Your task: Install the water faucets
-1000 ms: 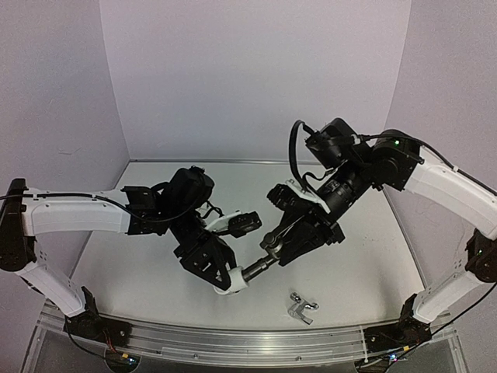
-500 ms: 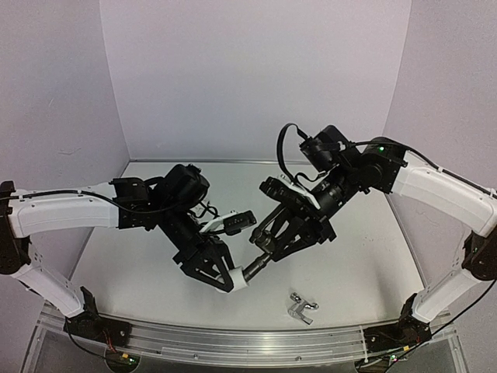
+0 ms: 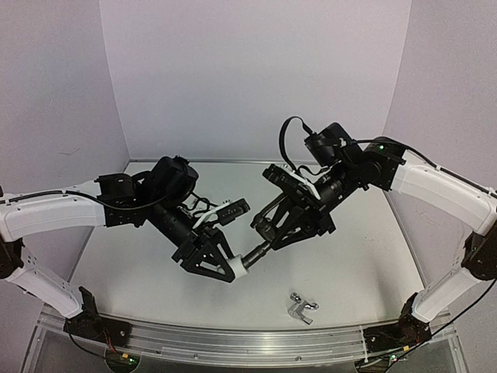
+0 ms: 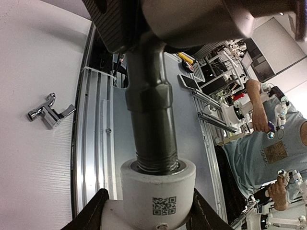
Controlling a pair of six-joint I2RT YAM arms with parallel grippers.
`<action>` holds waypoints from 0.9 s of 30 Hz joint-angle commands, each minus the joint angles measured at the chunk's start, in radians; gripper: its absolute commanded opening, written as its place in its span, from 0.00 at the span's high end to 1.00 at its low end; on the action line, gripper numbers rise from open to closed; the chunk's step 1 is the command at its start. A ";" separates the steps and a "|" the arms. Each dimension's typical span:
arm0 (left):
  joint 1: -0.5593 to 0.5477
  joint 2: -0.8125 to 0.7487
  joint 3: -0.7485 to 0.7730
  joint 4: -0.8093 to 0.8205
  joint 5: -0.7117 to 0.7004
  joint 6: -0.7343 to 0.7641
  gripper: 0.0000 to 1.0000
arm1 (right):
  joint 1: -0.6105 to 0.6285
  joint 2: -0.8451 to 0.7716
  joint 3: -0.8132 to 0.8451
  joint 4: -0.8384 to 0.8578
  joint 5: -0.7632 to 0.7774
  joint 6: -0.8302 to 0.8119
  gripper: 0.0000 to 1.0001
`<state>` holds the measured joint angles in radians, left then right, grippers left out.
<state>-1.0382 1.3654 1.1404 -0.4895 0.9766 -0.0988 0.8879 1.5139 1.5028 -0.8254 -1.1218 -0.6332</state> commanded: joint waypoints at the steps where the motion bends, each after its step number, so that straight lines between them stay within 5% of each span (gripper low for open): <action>1: 0.008 -0.062 0.035 0.081 -0.100 0.055 0.68 | 0.003 0.007 -0.020 0.025 -0.052 0.059 1.00; 27: 0.006 -0.140 -0.010 0.082 -0.464 0.185 0.70 | -0.056 0.041 -0.049 0.172 -0.087 0.284 1.00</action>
<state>-1.0456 1.2787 1.1323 -0.5342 0.6111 0.0586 0.8231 1.5501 1.4707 -0.6997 -1.1264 -0.4153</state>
